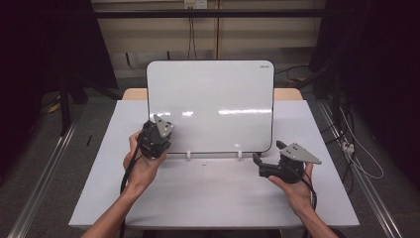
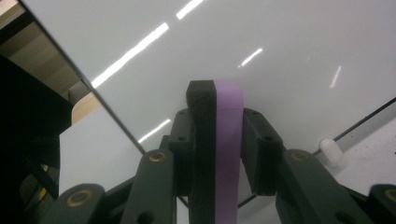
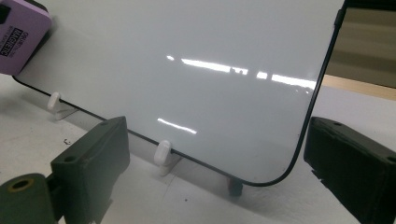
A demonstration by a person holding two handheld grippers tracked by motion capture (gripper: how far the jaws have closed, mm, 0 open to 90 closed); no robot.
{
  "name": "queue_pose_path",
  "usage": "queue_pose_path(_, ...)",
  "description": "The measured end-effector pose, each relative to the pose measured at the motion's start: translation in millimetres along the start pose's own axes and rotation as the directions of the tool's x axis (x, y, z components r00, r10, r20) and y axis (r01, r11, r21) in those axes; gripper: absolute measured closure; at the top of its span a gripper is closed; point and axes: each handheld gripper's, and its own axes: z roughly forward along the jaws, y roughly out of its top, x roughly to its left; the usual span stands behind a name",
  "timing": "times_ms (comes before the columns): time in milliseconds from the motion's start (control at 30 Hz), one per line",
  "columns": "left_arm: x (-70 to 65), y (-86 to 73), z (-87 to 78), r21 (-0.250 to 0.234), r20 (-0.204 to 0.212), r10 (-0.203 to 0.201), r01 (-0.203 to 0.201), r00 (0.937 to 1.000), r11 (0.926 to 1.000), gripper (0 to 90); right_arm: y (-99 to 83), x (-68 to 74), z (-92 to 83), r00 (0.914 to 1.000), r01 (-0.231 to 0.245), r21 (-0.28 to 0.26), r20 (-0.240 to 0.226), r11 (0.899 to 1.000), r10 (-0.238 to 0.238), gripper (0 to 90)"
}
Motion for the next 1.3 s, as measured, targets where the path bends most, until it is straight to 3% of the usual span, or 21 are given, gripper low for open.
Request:
queue_pose_path(233, -2.5, 1.2, 5.3, -0.006, -0.006, 0.014, -0.014, 0.9999, 0.9999, 66.2, -1.1, -3.0, -1.0, 0.9999, -0.010, -0.011, -0.001, 1.000, 0.010, 6.7)
queue_pose_path(367, 2.2, -1.1, 7.6, -0.013, 0.025, -0.039, 0.040, 0.9989, 0.9991, 61.1, -0.7, -3.1, -0.8, 1.0000, -0.004, -0.010, 0.005, 1.000, 0.004, 6.7)
queue_pose_path(433, 6.2, -6.1, 9.3, -0.031, 0.076, -0.096, 0.099, 0.9925, 0.9946, 54.3, -0.2, -2.1, -1.6, 1.0000, -0.004, -0.012, 0.003, 1.000, 0.004, 6.6)
queue_pose_path(500, 10.0, -11.3, 9.1, -0.052, 0.112, -0.144, 0.150, 0.9833, 0.9873, 47.3, -0.6, -2.5, -2.2, 1.0000, -0.002, -0.009, 0.003, 1.000, 0.002, 6.2)
queue_pose_path(533, 11.4, -14.0, 9.8, -0.080, 0.132, -0.176, 0.188, 0.9754, 0.9789, 41.8, -1.0, -2.8, -2.5, 1.0000, -0.004, -0.003, 0.006, 1.000, 0.004, 5.7)
queue_pose_path(567, 13.6, -16.0, 9.2, -0.085, 0.156, -0.186, 0.201, 0.9700, 0.9759, 34.5, -1.5, -3.8, -2.5, 0.9999, -0.003, 0.001, 0.010, 1.000, 0.003, 5.1)
queue_pose_path(600, 15.5, -19.7, 8.6, -0.108, 0.164, -0.210, 0.229, 0.9638, 0.9673, 31.4, -1.9, -4.4, -2.7, 0.9999, -0.010, 0.006, 0.013, 1.000, 0.010, 4.9)
queue_pose_path(633, 17.2, -22.3, 7.5, -0.125, 0.166, -0.216, 0.238, 0.9622, 0.9631, 28.1, -2.2, -5.2, -3.0, 0.9997, -0.017, 0.007, 0.018, 1.000, 0.017, 4.9)
queue_pose_path(667, 18.7, -24.7, 6.4, -0.150, 0.179, -0.231, 0.258, 0.9564, 0.9544, 21.5, -2.3, -5.5, -3.6, 0.9996, -0.018, 0.010, 0.024, 1.000, 0.018, 4.9)
queue_pose_path(700, 20.8, -26.6, 5.3, -0.158, 0.194, -0.232, 0.264, 0.9532, 0.9516, 16.6, -2.5, -5.9, -4.2, 0.9995, -0.016, 0.009, 0.029, 1.000, 0.016, 4.9)
queue_pose_path(733, 22.9, -29.5, 2.8, -0.176, 0.215, -0.251, 0.291, 0.9437, 0.9406, 14.9, -2.5, -6.1, -4.7, 0.9994, -0.019, 0.008, 0.030, 1.000, 0.019, 4.9)
queue_pose_path(767, 24.5, -31.8, 0.8, -0.185, 0.230, -0.260, 0.305, 0.9377, 0.9342, 12.0, -2.4, -6.4, -5.5, 0.9993, -0.024, 0.006, 0.028, 1.000, 0.024, 4.9)
queue_pose_path(833, 26.5, -36.1, -3.5, -0.190, 0.236, -0.280, 0.327, 0.9306, 0.9260, 6.8, -2.0, -6.9, -6.6, 0.9991, -0.031, 0.006, 0.030, 1.000, 0.031, 4.9)
queue_pose_path(900, 27.9, -43.3, -11.0, -0.212, 0.240, -0.282, 0.334, 0.9289, 0.9185, 5.3, -1.6, -7.0, -7.0, 0.9985, -0.032, 0.009, 0.044, 0.999, 0.032, 5.4)
queue_pose_path(1000, 27.8, -55.1, -20.6, -0.232, 0.271, -0.302, 0.366, 0.9142, 0.9014, 4.5, -3.3, -6.8, -8.5, 0.9984, -0.031, 0.032, 0.047, 0.999, 0.029, 5.7)
queue_pose_path(1033, 27.5, -59.2, -23.6, -0.232, 0.275, -0.303, 0.369, 0.9125, 0.9001, 4.4, -4.9, -7.0, -9.5, 0.9986, -0.026, 0.038, 0.047, 0.999, 0.024, 5.7)
queue_pose_path(1100, 25.3, -66.3, -28.5, -0.238, 0.277, -0.288, 0.356, 0.9168, 0.9039, 4.4, -8.2, -8.2, -13.0, 0.9986, -0.031, 0.051, 0.045, 0.998, 0.029, 5.4)
queue_pose_path(1167, 21.1, -77.3, -34.9, -0.239, 0.276, -0.297, 0.364, 0.9142, 0.9001, 4.4, -11.0, -10.5, -16.5, 0.9978, -0.048, 0.058, 0.048, 0.997, 0.045, 5.4)
queue_pose_path(1200, 19.5, -81.9, -37.5, -0.229, 0.272, -0.301, 0.365, 0.9140, 0.9023, 4.4, -12.2, -11.3, -18.8, 0.9975, -0.052, 0.059, 0.052, 0.997, 0.048, 5.4)
queue_pose_path(1233, 18.0, -86.6, -40.4, -0.225, 0.274, -0.315, 0.379, 0.9086, 0.8976, 4.5, -13.6, -12.3, -21.0, 0.9975, -0.050, 0.059, 0.053, 0.997, 0.047, 5.3)
queue_pose_path(1300, 15.8, -94.0, -45.5, -0.232, 0.260, -0.329, 0.390, 0.9079, 0.8912, 4.6, -16.1, -13.6, -25.0, 0.9972, -0.059, 0.062, 0.050, 0.996, 0.056, 5.1)
